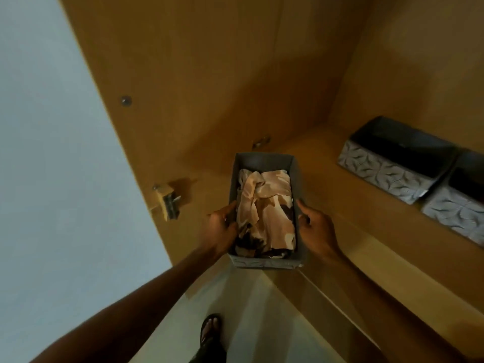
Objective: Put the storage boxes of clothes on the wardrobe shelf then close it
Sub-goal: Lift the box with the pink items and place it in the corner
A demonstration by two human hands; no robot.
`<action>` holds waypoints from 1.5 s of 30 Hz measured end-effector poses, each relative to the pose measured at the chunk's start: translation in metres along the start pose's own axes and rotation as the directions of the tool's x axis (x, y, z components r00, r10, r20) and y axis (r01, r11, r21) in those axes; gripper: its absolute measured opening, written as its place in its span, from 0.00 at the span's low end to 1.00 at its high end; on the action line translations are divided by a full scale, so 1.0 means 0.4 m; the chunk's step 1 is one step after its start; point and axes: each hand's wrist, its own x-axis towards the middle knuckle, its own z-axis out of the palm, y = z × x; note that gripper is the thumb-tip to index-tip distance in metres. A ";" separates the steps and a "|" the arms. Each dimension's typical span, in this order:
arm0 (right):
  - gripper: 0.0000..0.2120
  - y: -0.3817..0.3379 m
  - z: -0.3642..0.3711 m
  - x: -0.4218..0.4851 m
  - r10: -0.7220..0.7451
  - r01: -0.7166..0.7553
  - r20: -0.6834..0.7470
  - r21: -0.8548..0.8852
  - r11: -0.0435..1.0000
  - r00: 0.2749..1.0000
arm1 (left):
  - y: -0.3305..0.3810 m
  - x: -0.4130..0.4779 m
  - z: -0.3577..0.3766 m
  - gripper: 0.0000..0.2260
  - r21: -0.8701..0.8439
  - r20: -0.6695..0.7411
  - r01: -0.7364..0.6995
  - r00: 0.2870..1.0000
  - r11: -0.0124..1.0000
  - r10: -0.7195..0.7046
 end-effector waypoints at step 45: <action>0.44 0.263 -0.100 0.756 -0.144 0.100 0.001 -0.725 0.682 0.990 | 0.070 1.095 0.510 0.56 0.655 0.510 -0.497 0.847 0.568 0.153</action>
